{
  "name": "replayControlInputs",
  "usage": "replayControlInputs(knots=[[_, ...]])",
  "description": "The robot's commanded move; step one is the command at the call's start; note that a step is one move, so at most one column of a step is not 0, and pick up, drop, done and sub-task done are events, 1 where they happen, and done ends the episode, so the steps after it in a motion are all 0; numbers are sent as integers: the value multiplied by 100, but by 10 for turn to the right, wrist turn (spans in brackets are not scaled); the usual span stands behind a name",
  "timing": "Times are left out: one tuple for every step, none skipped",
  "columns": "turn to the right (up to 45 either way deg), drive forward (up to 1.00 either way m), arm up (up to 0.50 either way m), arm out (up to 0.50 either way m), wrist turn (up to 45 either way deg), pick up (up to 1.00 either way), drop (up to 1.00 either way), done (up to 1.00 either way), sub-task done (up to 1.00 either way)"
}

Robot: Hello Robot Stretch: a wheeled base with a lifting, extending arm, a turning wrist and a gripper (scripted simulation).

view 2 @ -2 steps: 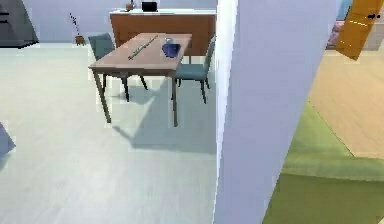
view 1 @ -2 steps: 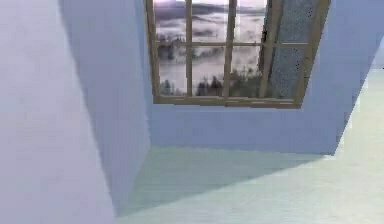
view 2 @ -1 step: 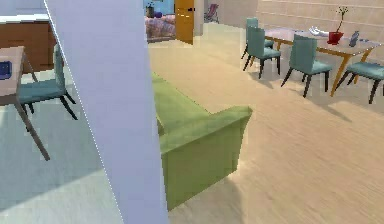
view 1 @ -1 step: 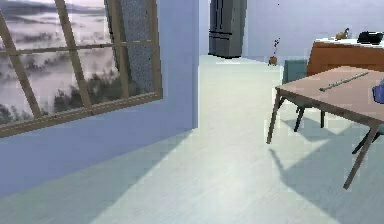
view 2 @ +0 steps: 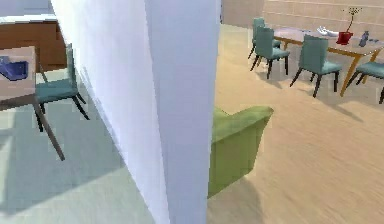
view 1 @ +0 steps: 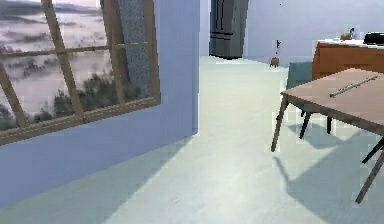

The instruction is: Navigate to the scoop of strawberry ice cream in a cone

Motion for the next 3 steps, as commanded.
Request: replayControlInputs(knots=[[90,0,0,0,0,0,0,0,0],[0,20,0,0,0,0,0,0,0],[60,0,0,0,0,0,0,0,0]])
